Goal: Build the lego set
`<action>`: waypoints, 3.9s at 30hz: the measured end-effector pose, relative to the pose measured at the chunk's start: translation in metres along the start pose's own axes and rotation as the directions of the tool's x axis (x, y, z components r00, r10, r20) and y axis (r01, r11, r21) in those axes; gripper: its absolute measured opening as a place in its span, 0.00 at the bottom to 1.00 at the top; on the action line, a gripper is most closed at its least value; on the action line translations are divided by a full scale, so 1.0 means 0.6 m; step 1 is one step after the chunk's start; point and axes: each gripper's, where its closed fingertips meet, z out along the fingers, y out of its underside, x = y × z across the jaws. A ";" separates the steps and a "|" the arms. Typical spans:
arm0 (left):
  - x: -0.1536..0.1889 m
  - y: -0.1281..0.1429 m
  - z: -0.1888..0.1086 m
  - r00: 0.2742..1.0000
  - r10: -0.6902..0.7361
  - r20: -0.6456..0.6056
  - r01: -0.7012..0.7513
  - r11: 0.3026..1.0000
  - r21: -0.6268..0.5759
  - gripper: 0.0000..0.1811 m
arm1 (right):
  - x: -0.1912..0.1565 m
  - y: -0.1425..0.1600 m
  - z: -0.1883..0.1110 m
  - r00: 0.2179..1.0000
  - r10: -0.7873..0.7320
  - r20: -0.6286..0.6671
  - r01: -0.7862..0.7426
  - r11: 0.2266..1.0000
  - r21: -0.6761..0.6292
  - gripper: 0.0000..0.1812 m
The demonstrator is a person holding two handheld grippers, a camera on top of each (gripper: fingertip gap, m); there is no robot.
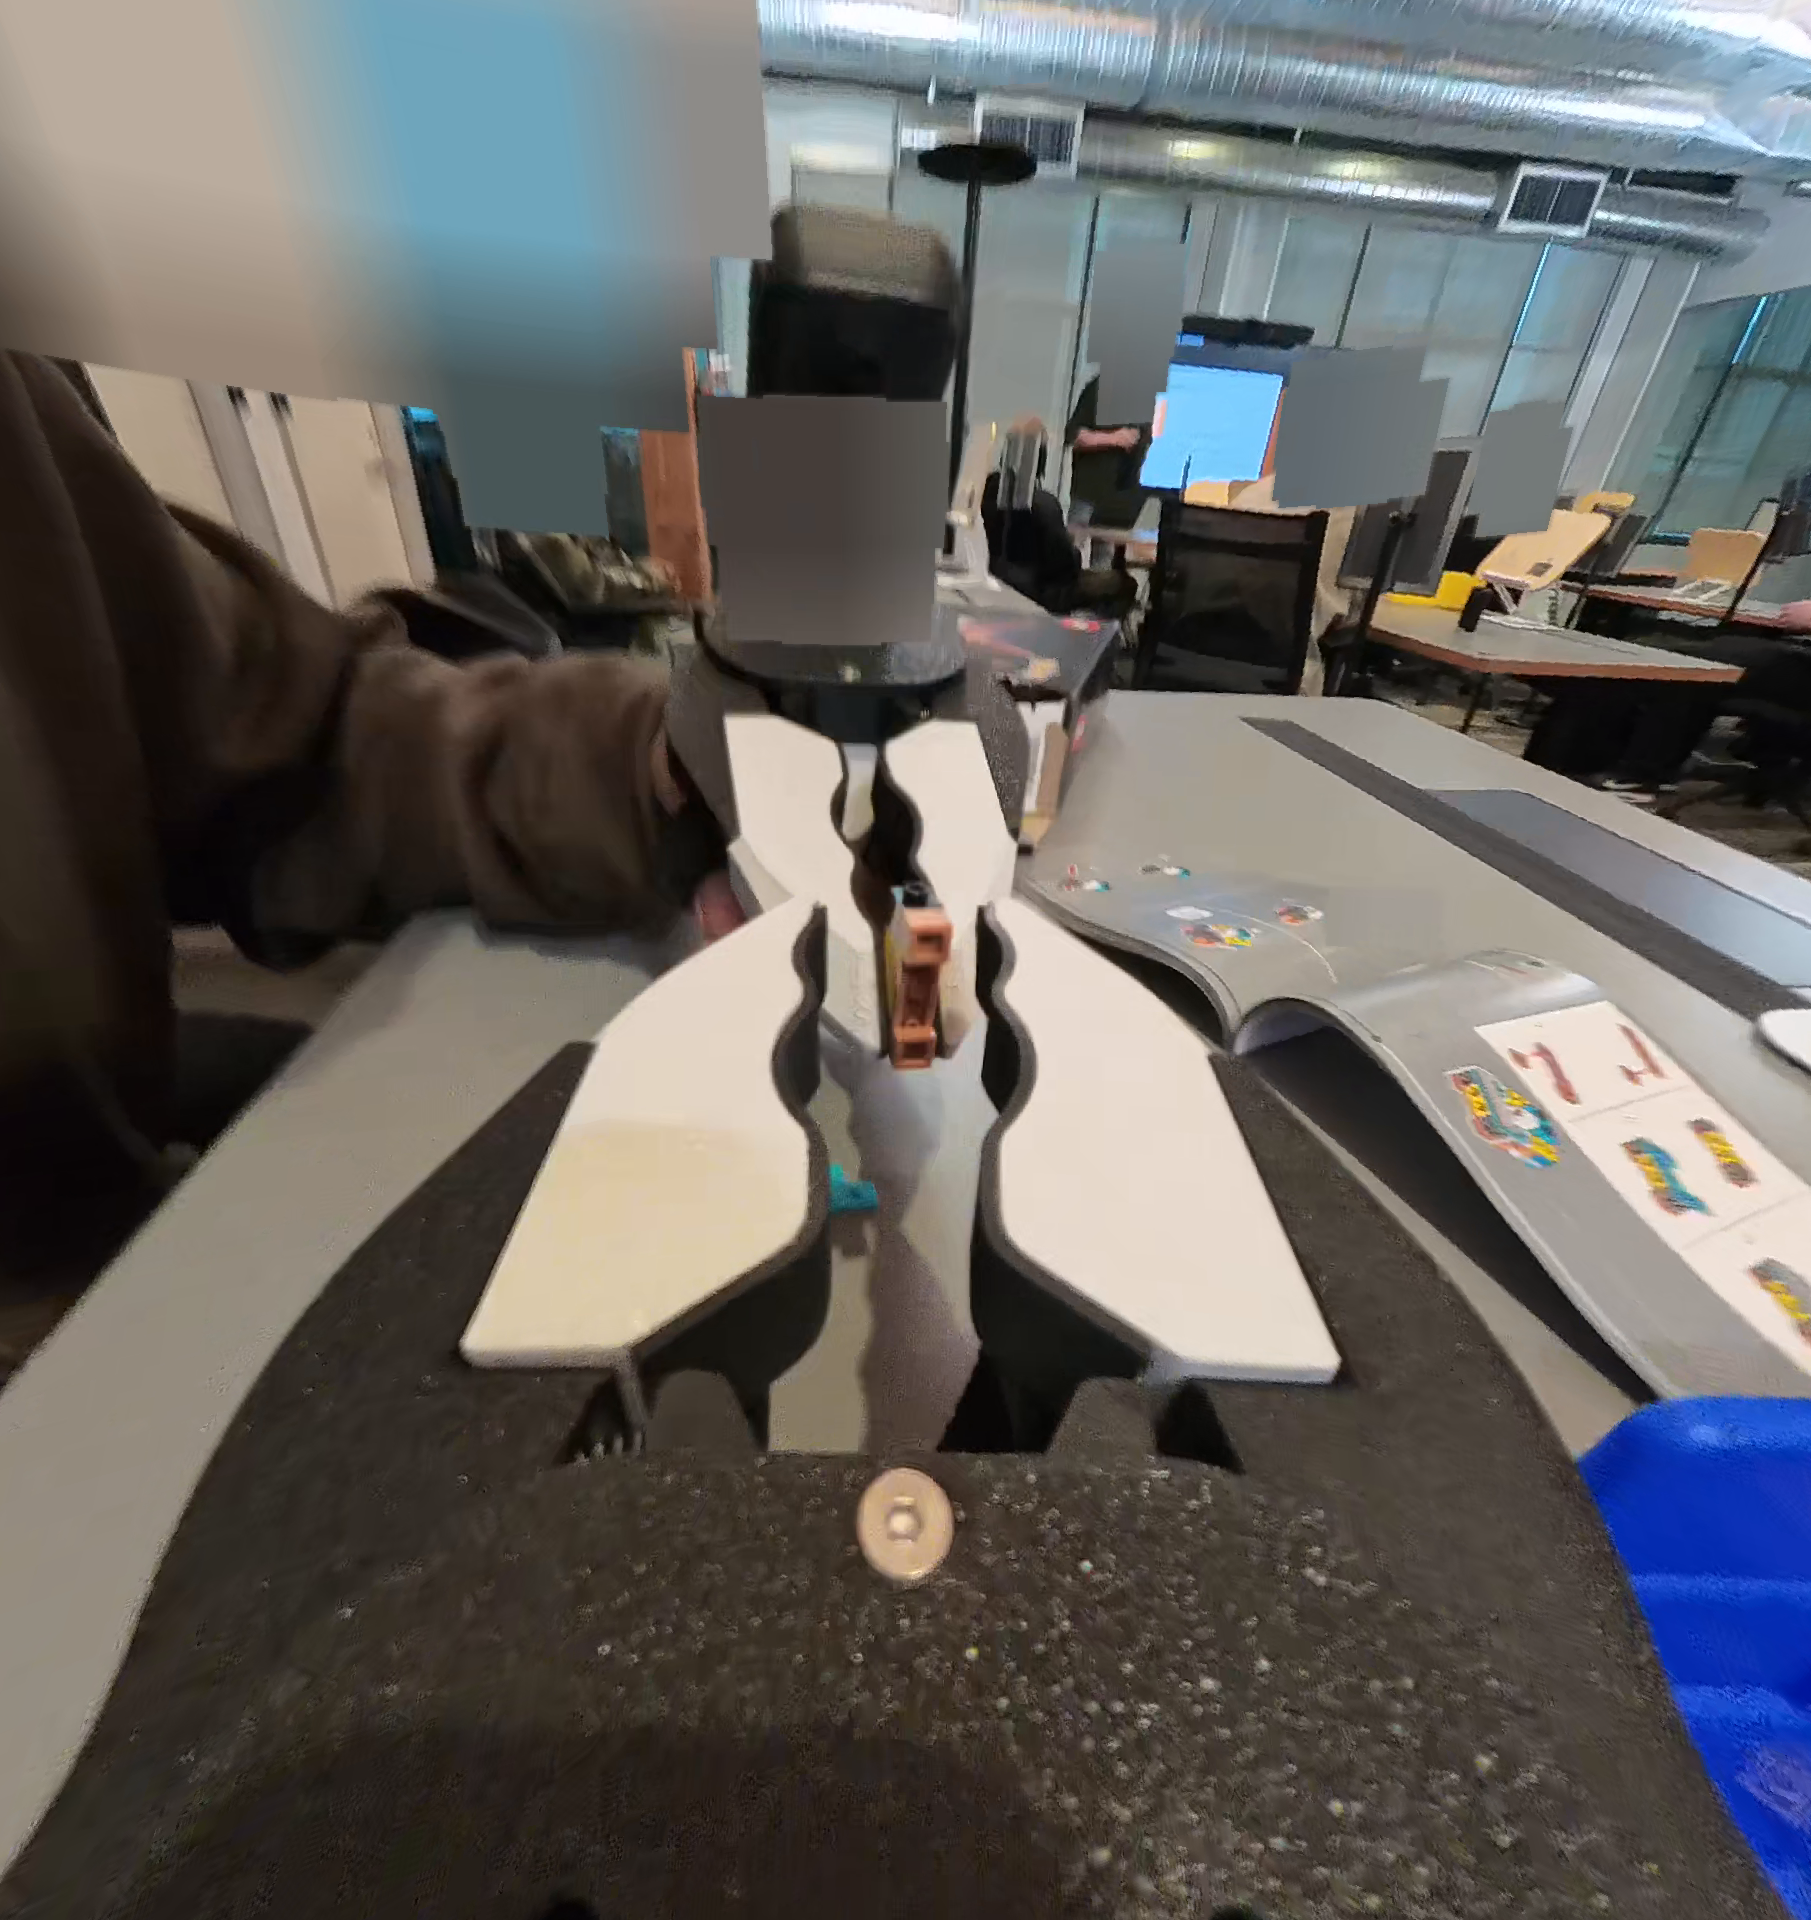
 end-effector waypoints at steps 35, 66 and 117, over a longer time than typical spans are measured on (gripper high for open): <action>0.010 0.036 -0.003 0.959 0.283 0.003 -0.278 0.945 -0.174 0.05 | -0.019 0.063 0.013 0.994 -0.106 0.015 0.106 0.956 -0.273 0.10; 0.008 0.033 -0.008 0.958 0.288 0.015 -0.281 0.944 -0.176 0.03 | -0.012 0.077 0.013 0.988 -0.154 -0.016 0.138 0.921 -0.365 0.06; 0.041 -0.030 -0.027 0.813 -0.327 -0.482 0.438 0.889 0.135 0.10 | -0.024 0.026 0.011 0.835 -0.546 -0.071 0.498 0.804 -0.326 0.07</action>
